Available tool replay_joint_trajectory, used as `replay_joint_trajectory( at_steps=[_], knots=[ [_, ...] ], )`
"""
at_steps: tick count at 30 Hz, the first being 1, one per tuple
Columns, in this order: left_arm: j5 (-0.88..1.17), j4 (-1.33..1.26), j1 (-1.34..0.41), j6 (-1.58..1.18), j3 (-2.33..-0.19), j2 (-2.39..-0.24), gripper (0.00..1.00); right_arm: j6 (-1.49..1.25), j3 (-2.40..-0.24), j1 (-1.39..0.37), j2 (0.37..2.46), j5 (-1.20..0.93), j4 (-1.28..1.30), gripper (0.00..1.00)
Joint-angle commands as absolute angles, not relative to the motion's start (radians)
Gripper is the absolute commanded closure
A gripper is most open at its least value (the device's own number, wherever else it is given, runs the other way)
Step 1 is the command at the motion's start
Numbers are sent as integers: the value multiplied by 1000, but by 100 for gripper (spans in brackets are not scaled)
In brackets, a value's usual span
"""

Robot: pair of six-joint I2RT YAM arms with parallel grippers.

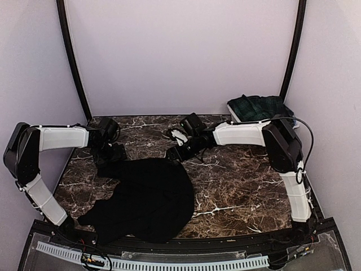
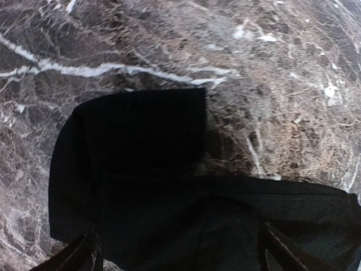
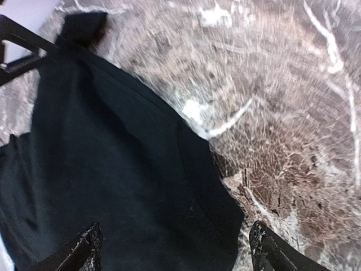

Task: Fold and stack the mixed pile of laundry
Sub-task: Adjust the crumpled T-shirt at the center of the board.

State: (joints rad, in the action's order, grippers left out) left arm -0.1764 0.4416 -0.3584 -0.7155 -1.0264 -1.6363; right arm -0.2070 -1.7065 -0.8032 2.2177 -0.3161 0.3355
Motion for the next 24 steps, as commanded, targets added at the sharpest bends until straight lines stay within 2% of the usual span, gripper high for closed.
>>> replay_joint_trajectory(
  at_steps=[1,4,6,8,10,11,12,13,14,16,23,24],
  knots=[
    [-253,452,-356,-789,-979,-1627,5,-160,-1799,-809,2280,-310,386,14],
    [-259,418,-356,-796,-970,-1665,10,-151,-1820,-809,2321,-315,399,21],
    [-240,394,-354,-782,-989,-1711,15,-150,-1811,-808,2326,-322,398,34],
    [-210,368,-351,-767,-1017,-1768,23,-154,-1765,-805,2300,-325,389,52],
    [-155,328,-347,-750,-1051,-1824,36,-163,-1697,-797,2250,-331,367,74],
    [-136,318,-345,-741,-1064,-1862,50,-171,-1658,-791,2216,-334,357,87],
    [-98,292,-345,-732,-1097,-1877,58,-177,-1616,-783,2181,-338,345,100],
    [-71,277,-345,-708,-1115,-1904,76,-182,-1573,-775,2137,-337,333,100],
    [-30,250,-345,-695,-1157,-1914,89,-187,-1522,-769,2092,-329,317,100],
    [22,222,-348,-654,-1241,-1932,99,-199,-1425,-759,1986,-303,284,100],
    [155,110,-359,-460,-1566,-1973,100,-298,-1103,-693,1694,-228,161,100],
    [172,102,-359,-446,-1630,-2003,93,-305,-1077,-686,1675,-216,149,100]
  ],
)
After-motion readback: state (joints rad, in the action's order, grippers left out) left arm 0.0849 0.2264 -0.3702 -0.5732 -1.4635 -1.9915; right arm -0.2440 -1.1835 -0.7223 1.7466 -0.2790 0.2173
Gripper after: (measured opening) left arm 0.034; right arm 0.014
